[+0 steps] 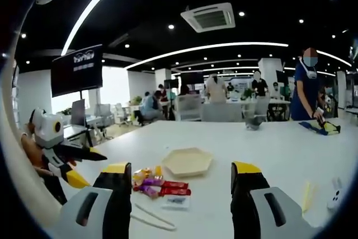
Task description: Place the target food into the container with the food tongs after gripping and lifting it, then release it inside without dropping or visibly crushing the food.
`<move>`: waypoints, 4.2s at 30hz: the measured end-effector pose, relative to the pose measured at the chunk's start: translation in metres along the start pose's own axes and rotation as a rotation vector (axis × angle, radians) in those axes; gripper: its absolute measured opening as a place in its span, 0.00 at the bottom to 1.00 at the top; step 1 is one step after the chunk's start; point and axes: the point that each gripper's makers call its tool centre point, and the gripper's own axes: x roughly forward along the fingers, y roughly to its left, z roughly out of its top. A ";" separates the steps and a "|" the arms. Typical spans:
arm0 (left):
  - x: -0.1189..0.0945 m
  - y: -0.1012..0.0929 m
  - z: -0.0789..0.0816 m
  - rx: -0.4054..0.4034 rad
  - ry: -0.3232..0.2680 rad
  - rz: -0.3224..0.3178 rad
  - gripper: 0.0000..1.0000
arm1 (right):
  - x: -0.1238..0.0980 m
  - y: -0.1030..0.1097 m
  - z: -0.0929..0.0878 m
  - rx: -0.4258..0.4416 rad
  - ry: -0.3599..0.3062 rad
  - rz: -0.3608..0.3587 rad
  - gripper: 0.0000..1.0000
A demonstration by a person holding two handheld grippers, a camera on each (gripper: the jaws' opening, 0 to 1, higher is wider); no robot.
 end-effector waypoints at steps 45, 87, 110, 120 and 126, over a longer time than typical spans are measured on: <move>0.061 -0.015 -0.135 0.441 0.404 -0.268 0.39 | -0.034 0.003 0.000 -0.023 0.055 -0.054 0.72; 0.072 0.005 -0.156 0.446 0.516 -0.238 0.04 | -0.045 0.000 -0.003 -0.021 0.077 -0.091 0.68; 0.071 0.002 -0.156 0.445 0.525 -0.257 0.00 | -0.042 0.006 -0.001 -0.021 0.086 -0.063 0.65; 0.066 -0.002 -0.151 0.431 0.506 -0.266 0.00 | -0.040 0.005 -0.003 -0.010 0.090 -0.065 0.65; 0.062 -0.004 -0.144 0.395 0.496 -0.264 0.00 | -0.038 0.005 -0.003 -0.007 0.090 -0.060 0.65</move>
